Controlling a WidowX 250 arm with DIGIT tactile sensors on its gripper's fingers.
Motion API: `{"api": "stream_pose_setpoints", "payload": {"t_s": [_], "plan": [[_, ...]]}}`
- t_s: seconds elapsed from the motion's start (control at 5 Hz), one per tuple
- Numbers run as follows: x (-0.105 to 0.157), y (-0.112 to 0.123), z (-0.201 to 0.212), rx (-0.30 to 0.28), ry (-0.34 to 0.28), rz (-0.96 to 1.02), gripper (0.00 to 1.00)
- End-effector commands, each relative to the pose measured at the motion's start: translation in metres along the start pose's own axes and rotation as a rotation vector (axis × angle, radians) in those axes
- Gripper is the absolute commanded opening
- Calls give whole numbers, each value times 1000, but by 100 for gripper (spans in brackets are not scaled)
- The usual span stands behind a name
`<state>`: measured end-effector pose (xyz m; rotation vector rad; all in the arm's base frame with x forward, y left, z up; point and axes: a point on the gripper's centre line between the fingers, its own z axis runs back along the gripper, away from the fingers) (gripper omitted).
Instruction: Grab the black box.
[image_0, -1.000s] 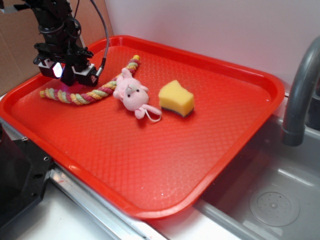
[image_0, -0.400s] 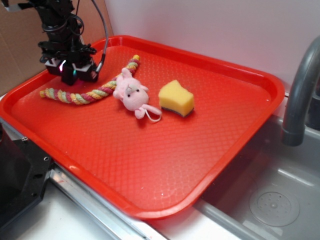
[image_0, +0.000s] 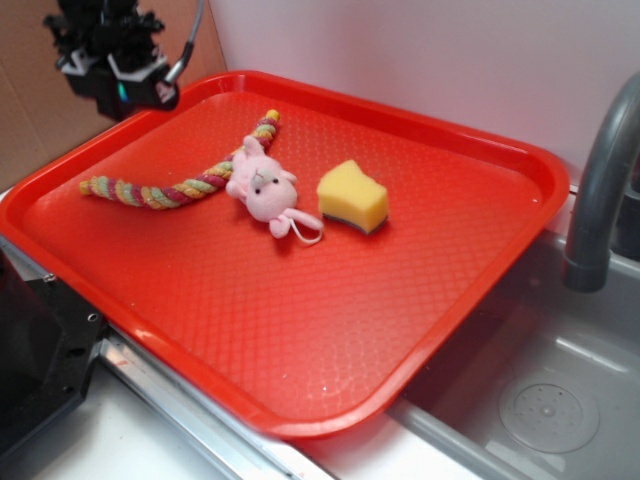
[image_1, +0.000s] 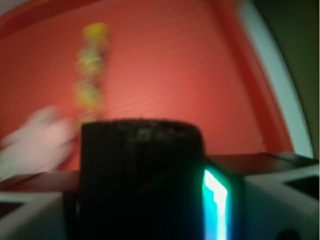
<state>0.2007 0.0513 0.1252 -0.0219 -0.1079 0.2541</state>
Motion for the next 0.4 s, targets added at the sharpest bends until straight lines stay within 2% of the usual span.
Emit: {"api": "stream_pose_setpoints", "payload": {"t_s": [0.0, 0.2], "plan": [[-13, -43, 69, -77, -43, -113, 0], [-13, -43, 66, -76, -29, -109, 0]]}}
